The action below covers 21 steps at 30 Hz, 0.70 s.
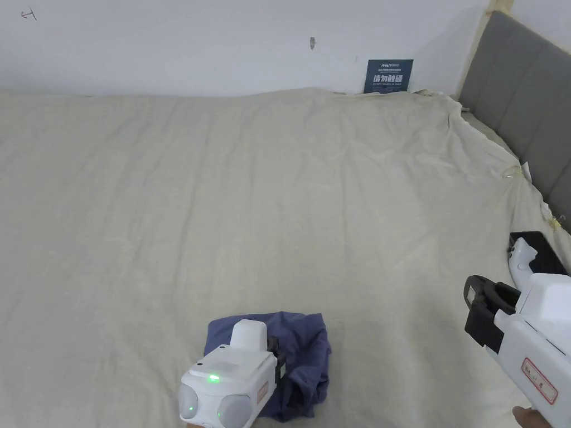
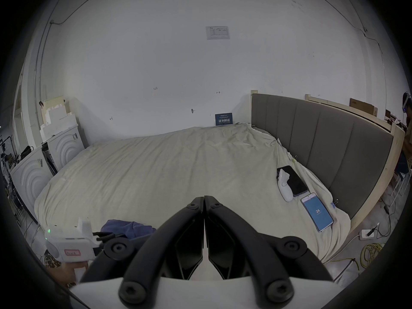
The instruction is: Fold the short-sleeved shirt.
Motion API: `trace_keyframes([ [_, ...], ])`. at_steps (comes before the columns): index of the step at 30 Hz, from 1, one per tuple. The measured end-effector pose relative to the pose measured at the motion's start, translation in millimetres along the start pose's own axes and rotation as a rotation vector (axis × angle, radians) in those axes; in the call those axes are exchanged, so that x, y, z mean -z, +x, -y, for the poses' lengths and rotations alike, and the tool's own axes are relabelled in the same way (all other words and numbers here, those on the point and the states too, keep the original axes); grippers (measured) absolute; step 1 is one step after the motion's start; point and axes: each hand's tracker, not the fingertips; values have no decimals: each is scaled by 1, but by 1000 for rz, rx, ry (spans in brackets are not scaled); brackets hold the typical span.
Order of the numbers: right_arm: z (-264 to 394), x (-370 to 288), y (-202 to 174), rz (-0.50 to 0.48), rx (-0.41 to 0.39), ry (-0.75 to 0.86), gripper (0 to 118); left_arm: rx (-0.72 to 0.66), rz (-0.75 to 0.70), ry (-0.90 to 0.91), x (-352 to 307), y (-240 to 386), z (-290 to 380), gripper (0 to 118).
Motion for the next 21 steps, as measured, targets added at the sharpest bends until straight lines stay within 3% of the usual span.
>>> trace_keyframes([
  [21, 4, -6, 25, 51, 11, -16, 0, 160, 47, 13, 26, 68, 15, 0],
])
